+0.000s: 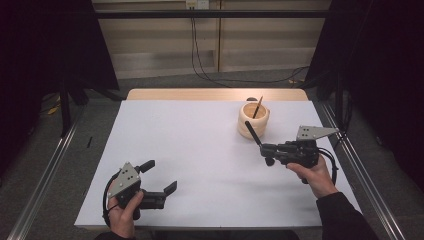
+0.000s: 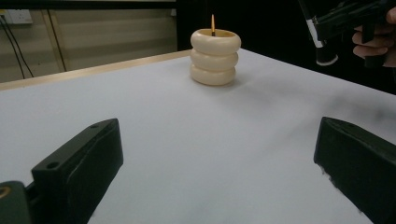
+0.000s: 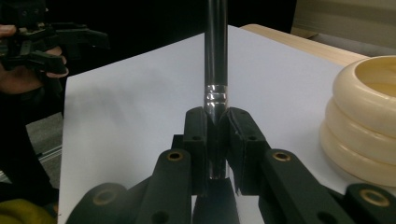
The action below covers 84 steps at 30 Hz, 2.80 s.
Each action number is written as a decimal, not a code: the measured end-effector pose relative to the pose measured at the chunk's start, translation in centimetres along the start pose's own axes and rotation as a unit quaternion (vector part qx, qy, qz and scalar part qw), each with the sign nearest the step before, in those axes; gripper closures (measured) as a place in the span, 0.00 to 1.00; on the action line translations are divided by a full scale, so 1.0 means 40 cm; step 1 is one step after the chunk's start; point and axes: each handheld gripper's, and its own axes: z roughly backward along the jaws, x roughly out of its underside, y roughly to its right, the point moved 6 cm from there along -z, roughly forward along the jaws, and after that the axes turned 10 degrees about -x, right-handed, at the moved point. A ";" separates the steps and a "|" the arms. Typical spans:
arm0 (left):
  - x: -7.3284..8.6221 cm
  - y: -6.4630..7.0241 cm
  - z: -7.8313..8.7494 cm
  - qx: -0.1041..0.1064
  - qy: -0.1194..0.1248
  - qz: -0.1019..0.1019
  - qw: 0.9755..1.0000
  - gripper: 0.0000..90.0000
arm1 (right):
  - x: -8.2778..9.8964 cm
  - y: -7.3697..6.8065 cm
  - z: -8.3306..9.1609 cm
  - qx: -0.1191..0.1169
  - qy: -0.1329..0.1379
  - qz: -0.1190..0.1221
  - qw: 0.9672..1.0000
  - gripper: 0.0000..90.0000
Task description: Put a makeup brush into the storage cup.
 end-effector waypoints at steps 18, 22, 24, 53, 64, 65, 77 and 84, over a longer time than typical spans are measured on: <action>-0.003 0.010 -0.010 0.012 0.001 0.003 1.000 0.02 | -0.006 -0.066 -0.031 -0.029 -0.031 0.030 0.999 0.86; -0.003 0.009 -0.014 0.008 -0.004 0.001 1.000 0.01 | 0.004 -0.068 -0.045 -0.036 -0.046 0.032 0.998 0.86; -0.003 0.012 -0.015 0.010 -0.006 0.000 1.000 0.01 | 0.004 -0.077 -0.054 -0.045 -0.053 0.038 0.997 0.86; -0.025 0.037 -0.034 0.026 -0.025 -0.022 0.999 0.02 | 0.022 -0.116 -0.134 -0.089 -0.195 0.073 0.974 0.86; -0.039 0.066 -0.056 0.055 -0.038 -0.046 0.997 0.02 | 0.038 -0.119 -0.152 -0.096 -0.244 0.084 0.961 0.86; -0.044 0.068 -0.061 0.064 -0.039 -0.042 0.996 0.02 | 0.040 -0.119 -0.154 -0.097 -0.254 0.085 0.959 0.86; -0.067 0.092 -0.079 0.101 -0.059 -0.067 0.991 0.02 | 0.032 -0.125 -0.166 -0.103 -0.296 0.104 0.944 0.86; -0.074 0.109 -0.097 0.112 -0.075 -0.079 0.988 0.02 | 0.041 -0.128 -0.181 -0.107 -0.332 0.109 0.931 0.86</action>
